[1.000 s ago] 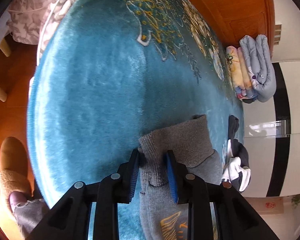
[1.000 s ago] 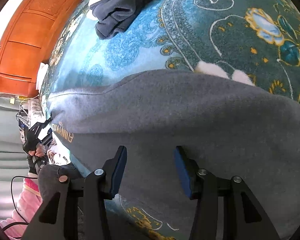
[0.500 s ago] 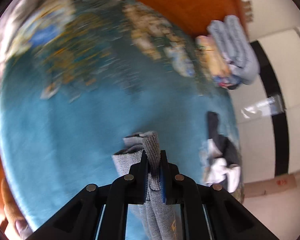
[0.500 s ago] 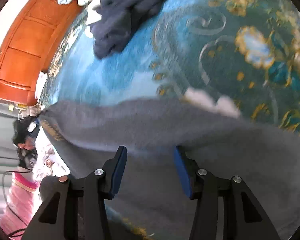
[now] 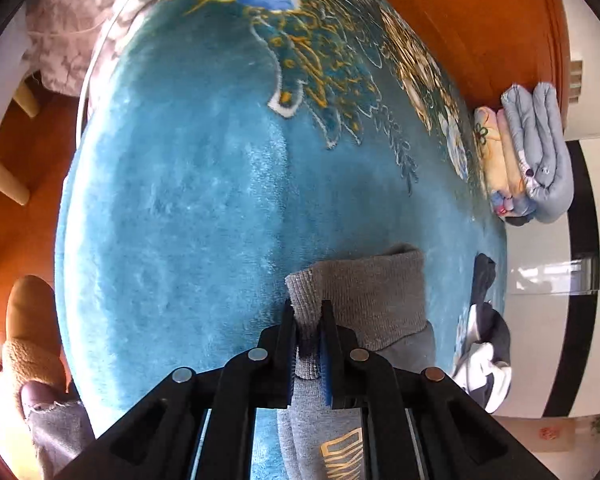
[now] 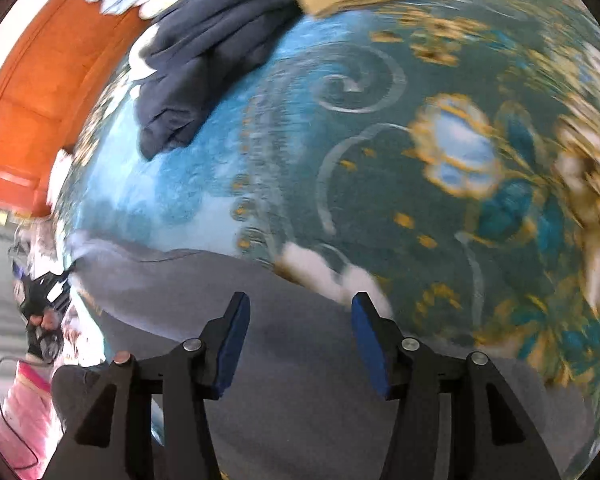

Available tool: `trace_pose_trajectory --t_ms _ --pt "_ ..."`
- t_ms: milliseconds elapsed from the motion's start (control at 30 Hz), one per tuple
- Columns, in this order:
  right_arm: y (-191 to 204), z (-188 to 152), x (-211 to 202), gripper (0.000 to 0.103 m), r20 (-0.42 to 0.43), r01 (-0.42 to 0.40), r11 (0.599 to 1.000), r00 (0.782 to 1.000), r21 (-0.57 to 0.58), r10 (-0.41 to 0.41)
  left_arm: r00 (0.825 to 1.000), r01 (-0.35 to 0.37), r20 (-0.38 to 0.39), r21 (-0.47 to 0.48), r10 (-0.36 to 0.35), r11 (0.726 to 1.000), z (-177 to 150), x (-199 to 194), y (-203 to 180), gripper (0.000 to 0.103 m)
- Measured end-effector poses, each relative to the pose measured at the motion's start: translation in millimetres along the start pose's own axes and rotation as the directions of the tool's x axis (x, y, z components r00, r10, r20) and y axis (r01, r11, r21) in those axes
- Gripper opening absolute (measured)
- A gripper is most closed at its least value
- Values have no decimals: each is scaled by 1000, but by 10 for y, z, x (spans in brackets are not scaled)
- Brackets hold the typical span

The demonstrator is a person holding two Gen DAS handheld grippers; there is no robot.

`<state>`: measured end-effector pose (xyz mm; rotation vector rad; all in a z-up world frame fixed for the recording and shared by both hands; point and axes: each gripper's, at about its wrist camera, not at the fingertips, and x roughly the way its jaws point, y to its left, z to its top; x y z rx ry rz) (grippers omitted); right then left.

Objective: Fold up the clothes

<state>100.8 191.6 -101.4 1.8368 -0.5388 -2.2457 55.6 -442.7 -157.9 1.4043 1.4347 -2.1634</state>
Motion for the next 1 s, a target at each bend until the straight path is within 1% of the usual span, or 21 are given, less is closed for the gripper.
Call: trace_pose_trajectory --t_ms 67,133,200,267,333,367,400,433,467,500,567,633,700,733,767,800,833,867,900,967,1000 --pt "150 160 130 57 -45 -39 995 998 -86 35 999 -43 -10 64 43 997 11 9 -108 10" --pt "259 292 309 57 -110 -51 986 993 -161 34 998 -61 -19 99 64 993 11 6 -158 10" --pt "336 380 475 57 -173 -62 977 985 -204 26 998 -55 -26 96 58 994 10 -8 -136 11" --pt "406 384 608 57 -246 -88 970 969 -226 30 999 -45 -24 84 47 995 4 -4 -129 11" --pt "479 304 612 58 -266 -80 961 964 -263 7 999 -35 -23 73 37 997 -2 1 -121 11" --pt "516 265 613 55 -275 -76 956 961 -282 -5 999 -30 -22 67 32 997 -6 3 -117 11" --pt "552 225 615 41 -285 -73 951 958 -301 -16 999 -25 -21 62 27 998 -9 6 -113 11" --pt "582 188 618 32 -291 -63 947 956 -316 -33 1000 -20 -20 56 22 998 -12 8 -109 11" --pt "591 168 613 21 -286 -42 947 957 -318 -54 1000 -6 -15 61 7 998 -10 -10 -150 10" --pt "594 174 589 15 -273 -27 950 960 -310 -62 1000 21 -4 80 -21 997 -2 -57 -256 10" --pt "591 243 465 10 -224 -9 958 973 -286 -57 997 74 18 120 -77 990 15 -151 -468 10" --pt "588 349 269 10 -154 -1 966 987 -258 -40 990 126 36 161 -134 979 33 -246 -680 10" --pt "642 434 -47 10 -59 4 965 998 -262 -20 979 180 58 207 -195 962 64 -369 -932 10" --pt "676 467 -199 10 -14 6 963 1000 -270 -11 975 193 68 221 -212 956 87 -404 -1020 10" --pt "709 502 -343 10 31 9 960 1000 -279 -1 974 192 73 232 -214 954 117 -406 -1094 10" --pt "717 541 -404 10 56 15 959 998 -282 1 979 171 71 239 -193 956 158 -361 -1147 10" --pt "713 585 -393 10 70 29 959 997 -282 -10 986 137 64 241 -156 961 198 -277 -1175 10" --pt "707 611 -299 11 64 40 959 998 -282 -22 994 82 47 237 -96 968 236 -138 -1167 10" --pt "692 637 -193 12 53 46 960 998 -277 -33 999 33 32 232 -42 972 267 -19 -1145 10" --pt "609 670 45 15 7 42 973 999 -228 -42 999 -37 3 215 37 976 294 179 -1050 10" --pt "567 683 132 15 -10 42 978 999 -204 -45 998 -60 -6 205 62 977 303 252 -1005 10"
